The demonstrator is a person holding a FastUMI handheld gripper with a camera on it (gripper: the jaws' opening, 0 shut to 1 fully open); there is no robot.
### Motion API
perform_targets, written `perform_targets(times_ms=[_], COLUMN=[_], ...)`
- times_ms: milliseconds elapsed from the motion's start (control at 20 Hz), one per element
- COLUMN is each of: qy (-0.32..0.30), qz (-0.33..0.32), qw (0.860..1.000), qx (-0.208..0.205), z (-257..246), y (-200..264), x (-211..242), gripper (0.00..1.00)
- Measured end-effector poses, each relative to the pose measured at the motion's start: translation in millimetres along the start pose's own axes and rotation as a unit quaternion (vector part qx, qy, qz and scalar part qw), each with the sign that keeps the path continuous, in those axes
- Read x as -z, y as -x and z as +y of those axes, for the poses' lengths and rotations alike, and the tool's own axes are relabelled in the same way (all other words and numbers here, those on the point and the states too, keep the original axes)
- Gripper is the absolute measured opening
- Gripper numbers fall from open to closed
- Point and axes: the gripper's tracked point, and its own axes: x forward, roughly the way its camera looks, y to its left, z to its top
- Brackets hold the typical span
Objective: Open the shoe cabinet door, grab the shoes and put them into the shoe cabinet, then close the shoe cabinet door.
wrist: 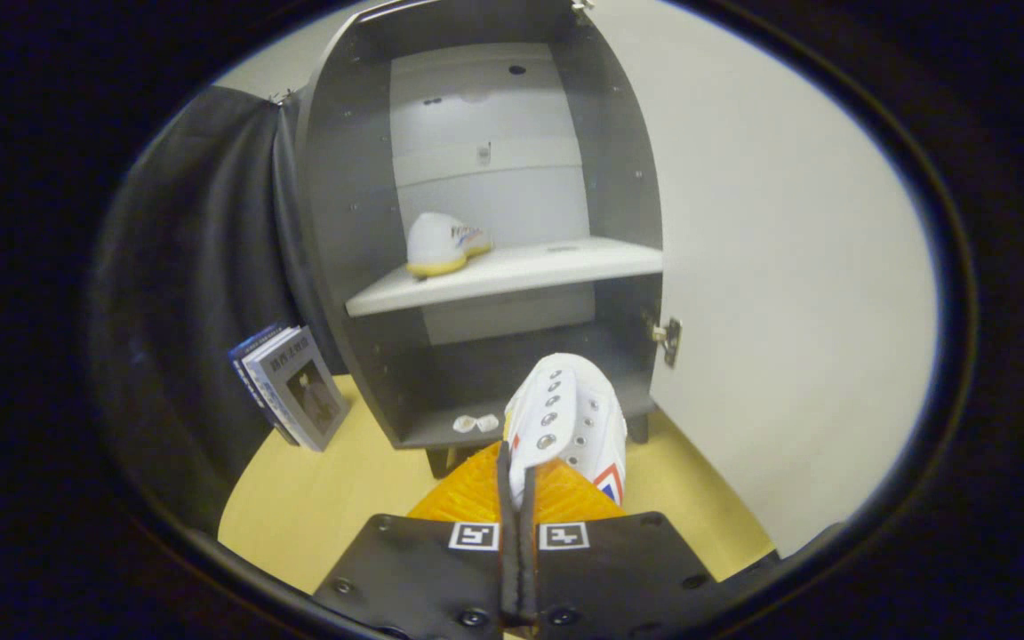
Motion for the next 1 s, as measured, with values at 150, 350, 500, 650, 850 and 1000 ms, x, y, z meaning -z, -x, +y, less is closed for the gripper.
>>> perform_targets(times_ms=[150,350,500,650,850,1000], qy=[0.009,0.034,0.058,0.086,0.104,0.111], qz=[-0.021,-0.049,-0.058,-0.057,-0.057,-0.054], qw=[1.0,0.998,0.996,0.995,0.993,0.992], qx=[0.006,0.011,0.014,0.011,0.002,0.001], z=[1,-2,-6,-8,-8,-10], y=[-4,-20,-46,-76,-128,-165], x=[-51,-104,-132,-155,-179,-194], gripper=[0.02,0.02,0.02,0.02,0.02,0.02])
